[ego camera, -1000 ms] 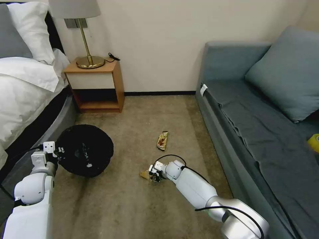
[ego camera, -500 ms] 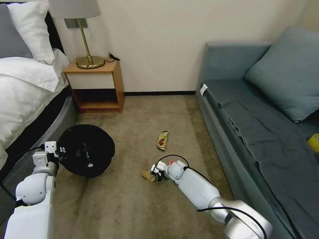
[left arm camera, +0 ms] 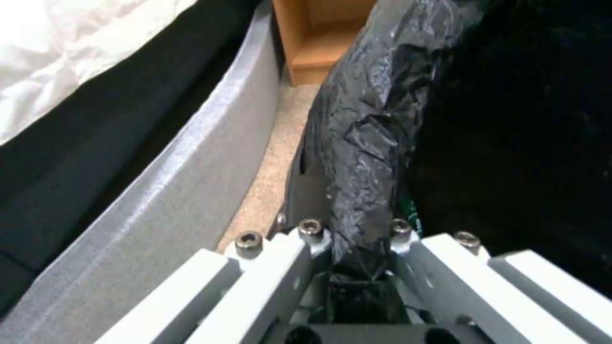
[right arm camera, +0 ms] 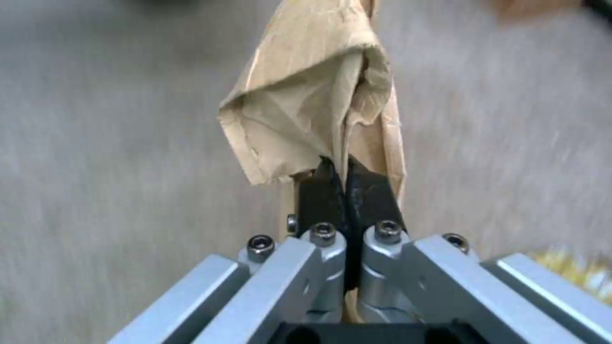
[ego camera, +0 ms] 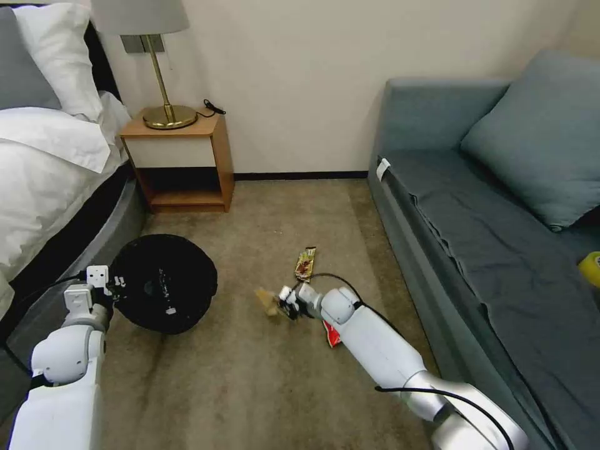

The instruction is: Pick up the trash bin, then pick up the garbage on the floor and place it into the trash bin.

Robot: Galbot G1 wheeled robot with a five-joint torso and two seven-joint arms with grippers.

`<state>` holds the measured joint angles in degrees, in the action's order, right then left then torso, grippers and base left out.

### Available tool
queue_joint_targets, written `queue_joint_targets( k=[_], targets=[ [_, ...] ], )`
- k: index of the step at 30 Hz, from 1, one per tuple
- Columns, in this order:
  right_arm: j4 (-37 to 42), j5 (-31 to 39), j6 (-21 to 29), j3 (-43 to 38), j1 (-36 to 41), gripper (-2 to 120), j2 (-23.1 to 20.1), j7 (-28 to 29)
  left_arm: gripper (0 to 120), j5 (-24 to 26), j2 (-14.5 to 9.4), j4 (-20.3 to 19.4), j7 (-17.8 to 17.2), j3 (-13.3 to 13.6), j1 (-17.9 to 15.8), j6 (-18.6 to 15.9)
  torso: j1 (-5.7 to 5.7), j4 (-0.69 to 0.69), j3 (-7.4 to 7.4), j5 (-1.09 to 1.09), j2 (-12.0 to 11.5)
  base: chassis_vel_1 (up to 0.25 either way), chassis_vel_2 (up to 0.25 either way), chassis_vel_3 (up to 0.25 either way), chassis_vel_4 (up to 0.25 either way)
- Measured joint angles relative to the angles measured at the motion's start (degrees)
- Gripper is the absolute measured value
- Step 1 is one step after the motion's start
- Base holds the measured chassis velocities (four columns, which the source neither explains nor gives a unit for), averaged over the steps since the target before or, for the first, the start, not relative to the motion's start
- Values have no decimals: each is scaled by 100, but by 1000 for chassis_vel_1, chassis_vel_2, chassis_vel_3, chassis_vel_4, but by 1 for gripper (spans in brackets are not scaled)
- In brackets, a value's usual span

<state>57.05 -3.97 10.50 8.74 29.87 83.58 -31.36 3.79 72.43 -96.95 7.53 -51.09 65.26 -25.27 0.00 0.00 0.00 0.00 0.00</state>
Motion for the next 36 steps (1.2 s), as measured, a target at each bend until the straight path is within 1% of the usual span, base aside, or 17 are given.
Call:
queue_joint_targets(
  k=[4,7,8,9,11,12,16,17,18,20,21,22,24,27,28,31,36],
  targets=[
    [420,399,80,-11,-85,0,-34,17,1,0,-25,-4,8,37,-11,0,0,0,0,0,0,0,0,0,0],
    [921,963,305,20,-163,0,-36,88,1,-1,-62,-5,15,59,-37,0,0,-1,0,0,0,0,0,0,0],
    [921,963,305,20,-163,0,-36,88,1,-1,-62,-5,15,59,-37,0,0,-1,0,0,0,0,0,0,0],
    [1077,1204,427,32,-189,0,-5,129,1,-1,-69,-3,15,70,-45,1,0,-1,0,0,0,0,0,0,0],
    [1366,1726,673,88,-260,0,99,215,1,0,-69,14,16,92,-60,0,0,0,0,0,0,0,0,0,0],
    [1366,1726,673,88,-260,0,99,215,1,0,-69,14,16,92,-60,0,0,0,0,0,0,0,0,0,0],
    [1730,2867,1043,395,-387,0,292,426,1,-5,-27,69,23,122,-77,59,0,0,0,-1,0,0,0,0,0],
    [1730,2867,1043,395,-387,0,292,426,1,-5,-27,69,23,122,-77,59,0,0,0,-1,0,0,0,0,0],
    [1742,3055,1106,457,-409,0,379,499,1,-6,-17,74,31,122,-78,76,0,0,0,-1,0,0,0,0,0],
    [1595,3270,1174,538,-455,0,649,634,1,-13,13,84,51,122,-78,95,0,-1,0,-1,0,0,0,0,0],
    [1453,3316,1174,577,-475,0,776,676,1,-13,30,85,55,123,-78,97,0,1,0,-1,0,0,0,0,0],
    [1453,3316,1174,577,-475,0,776,676,1,-13,30,85,55,123,-78,97,0,1,0,-1,0,0,0,0,0],
    [1043,3310,1095,689,-509,0,858,786,1,-20,67,80,49,119,-79,98,0,3,0,-1,0,0,0,0,0],
    [619,3224,927,868,-513,0,871,1039,1,-22,112,41,46,120,-80,98,0,-1,0,-1,0,0,0,0,0],
    [619,3224,927,868,-513,0,871,1039,1,-22,112,41,46,120,-80,98,0,-1,0,-1,0,0,0,0,0],
    [402,3187,839,1047,-466,0,871,1391,1,-25,159,-7,46,117,-53,98,0,-2,0,-1,0,0,0,0,0],
    [350,3175,818,1156,-429,0,867,1552,1,-51,243,-27,46,109,-18,99,0,1,0,0,0,0,0,0,0]
  ],
)
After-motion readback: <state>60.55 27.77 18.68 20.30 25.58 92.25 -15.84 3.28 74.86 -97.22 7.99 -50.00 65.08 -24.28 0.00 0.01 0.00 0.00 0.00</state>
